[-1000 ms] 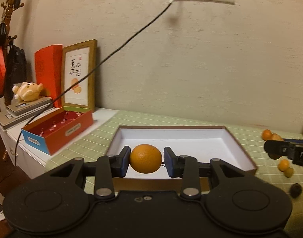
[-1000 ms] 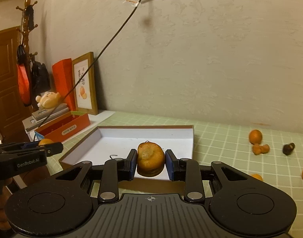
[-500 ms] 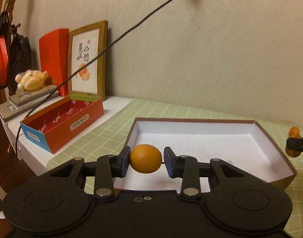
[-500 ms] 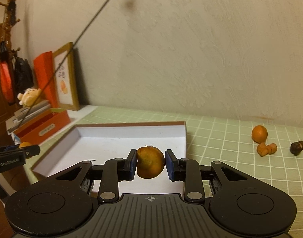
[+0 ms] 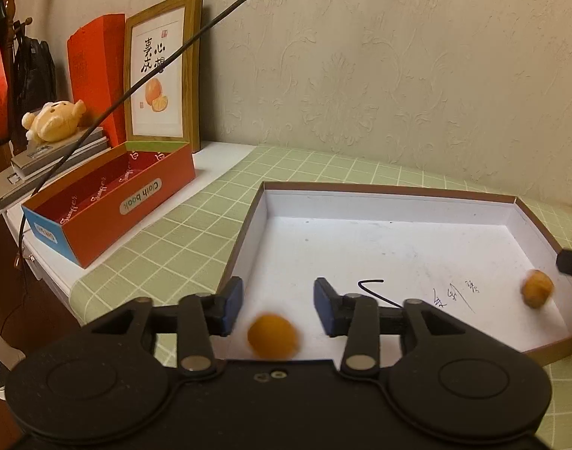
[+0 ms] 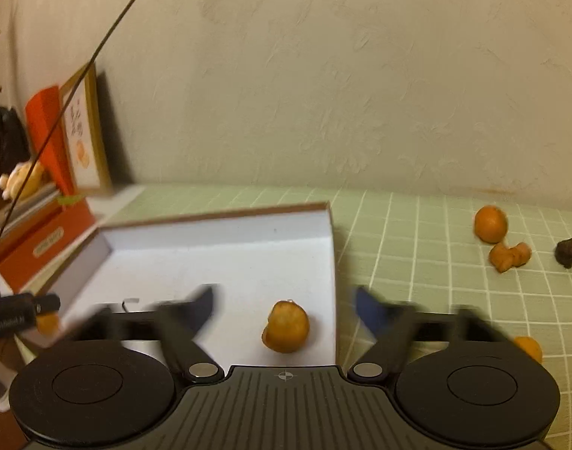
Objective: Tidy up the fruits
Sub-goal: 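Open the right tool over the white box while the left tool releases the orange there, then move both tools back toward the remaining fruits on the table, then grasp the dark brown round fruit with the left tool while the right tool grasps an orange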
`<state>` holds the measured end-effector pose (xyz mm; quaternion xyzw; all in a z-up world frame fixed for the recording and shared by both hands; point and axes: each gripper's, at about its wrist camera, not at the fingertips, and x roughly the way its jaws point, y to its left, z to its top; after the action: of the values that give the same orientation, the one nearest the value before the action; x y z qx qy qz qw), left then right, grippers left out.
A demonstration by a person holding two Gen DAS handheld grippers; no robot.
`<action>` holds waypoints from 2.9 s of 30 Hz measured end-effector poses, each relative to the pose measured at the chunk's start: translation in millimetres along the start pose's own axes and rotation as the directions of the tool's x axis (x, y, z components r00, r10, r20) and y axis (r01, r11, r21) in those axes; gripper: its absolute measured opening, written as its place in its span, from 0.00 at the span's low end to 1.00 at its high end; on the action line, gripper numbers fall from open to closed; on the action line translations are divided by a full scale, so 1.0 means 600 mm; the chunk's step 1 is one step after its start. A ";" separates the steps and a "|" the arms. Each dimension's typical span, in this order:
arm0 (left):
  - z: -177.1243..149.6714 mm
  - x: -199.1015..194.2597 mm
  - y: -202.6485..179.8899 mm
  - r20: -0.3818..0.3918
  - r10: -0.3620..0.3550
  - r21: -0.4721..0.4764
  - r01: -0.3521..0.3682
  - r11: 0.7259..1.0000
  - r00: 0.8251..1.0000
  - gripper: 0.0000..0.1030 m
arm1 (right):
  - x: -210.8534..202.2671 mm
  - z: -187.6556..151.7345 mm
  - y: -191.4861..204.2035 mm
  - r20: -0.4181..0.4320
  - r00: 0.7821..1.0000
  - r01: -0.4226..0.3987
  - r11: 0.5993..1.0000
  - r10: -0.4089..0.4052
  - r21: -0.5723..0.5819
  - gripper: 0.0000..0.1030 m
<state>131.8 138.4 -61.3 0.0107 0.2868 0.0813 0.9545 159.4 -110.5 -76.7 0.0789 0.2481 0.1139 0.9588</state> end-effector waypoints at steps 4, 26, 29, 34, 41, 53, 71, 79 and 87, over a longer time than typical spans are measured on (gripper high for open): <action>0.005 -0.015 -0.001 0.037 0.026 -0.004 -0.026 1.000 0.999 0.67 | -0.010 0.006 0.007 0.015 1.000 -0.012 1.000 0.012 -0.011 0.84; 0.038 -0.140 -0.047 0.181 -0.005 0.013 0.003 1.000 0.984 0.94 | -0.128 0.023 -0.023 0.074 0.994 0.088 0.995 -0.085 -0.049 1.00; 0.032 -0.156 -0.076 0.190 -0.044 0.053 0.035 0.998 0.981 0.94 | -0.154 0.021 -0.031 0.098 0.990 0.104 0.992 -0.096 -0.077 1.00; 0.023 -0.170 -0.120 0.190 -0.104 0.090 0.088 0.992 0.976 0.94 | -0.195 0.021 -0.065 0.125 0.985 0.124 0.990 -0.115 -0.070 1.00; 0.015 -0.187 -0.169 0.198 -0.167 0.131 0.142 0.981 0.966 0.94 | -0.247 0.021 -0.116 0.193 0.946 0.270 0.963 -0.261 -0.023 1.00; -0.022 -0.212 -0.244 0.187 -0.283 0.220 0.241 0.945 0.941 0.94 | -0.337 0.004 -0.190 0.305 0.904 0.291 0.954 -0.300 0.077 1.00; -0.109 -0.204 -0.391 0.020 -0.447 0.351 0.413 0.841 0.894 0.89 | -0.367 -0.042 -0.298 0.156 0.904 0.345 0.894 -0.399 0.288 1.00; -0.149 -0.187 -0.451 -0.066 -0.468 0.380 0.456 0.805 0.881 0.77 | -0.361 -0.052 -0.318 0.085 0.899 0.398 0.882 -0.429 0.252 1.00; -0.164 -0.168 -0.486 -0.082 -0.453 0.375 0.449 0.811 0.888 0.62 | -0.340 -0.065 -0.327 0.021 0.915 0.387 0.891 -0.403 0.238 0.99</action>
<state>38.5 -168.2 -107.8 0.1294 0.2861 -0.2050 0.9270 1.8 -348.2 -58.1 0.1408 0.2368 -0.1157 0.9543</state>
